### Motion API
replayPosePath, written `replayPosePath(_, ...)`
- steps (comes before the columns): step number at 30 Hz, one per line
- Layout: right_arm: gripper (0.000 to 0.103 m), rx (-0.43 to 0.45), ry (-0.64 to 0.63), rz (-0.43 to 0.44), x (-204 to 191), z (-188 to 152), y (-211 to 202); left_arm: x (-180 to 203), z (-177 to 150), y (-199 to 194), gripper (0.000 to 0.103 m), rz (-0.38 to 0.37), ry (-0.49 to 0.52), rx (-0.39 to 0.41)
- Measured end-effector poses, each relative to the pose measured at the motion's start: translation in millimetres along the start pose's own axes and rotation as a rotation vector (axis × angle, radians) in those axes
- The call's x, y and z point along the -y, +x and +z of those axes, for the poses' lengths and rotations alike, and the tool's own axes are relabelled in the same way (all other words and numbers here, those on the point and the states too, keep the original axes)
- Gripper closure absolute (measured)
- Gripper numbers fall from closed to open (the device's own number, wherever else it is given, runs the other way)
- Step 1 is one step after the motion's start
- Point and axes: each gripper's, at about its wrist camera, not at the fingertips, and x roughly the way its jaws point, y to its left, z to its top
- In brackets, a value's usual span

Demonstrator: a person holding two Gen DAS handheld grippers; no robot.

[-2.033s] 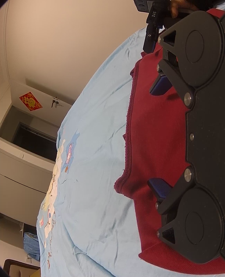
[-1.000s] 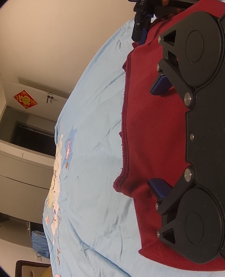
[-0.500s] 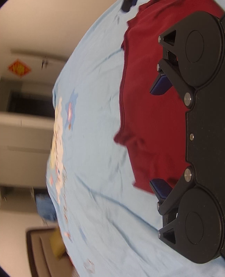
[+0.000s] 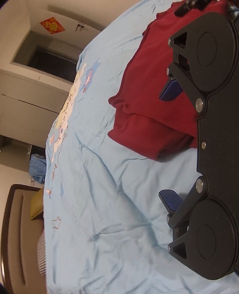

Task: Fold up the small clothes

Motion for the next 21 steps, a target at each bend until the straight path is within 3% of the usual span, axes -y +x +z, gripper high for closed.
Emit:
replayPosePath(6,0.0,-0.023,-0.086,0.023,-29.6,-24.7,1.3,0.9,-17.2,5.7,0.001,-0.034,-0.015,-0.052)
replayPosePath(21,0.0,-0.057,0.013,0.062,-15.3,-43.2,8.2,18.5,-28.0,9.5,0.001,-0.038,0.037,-0.066)
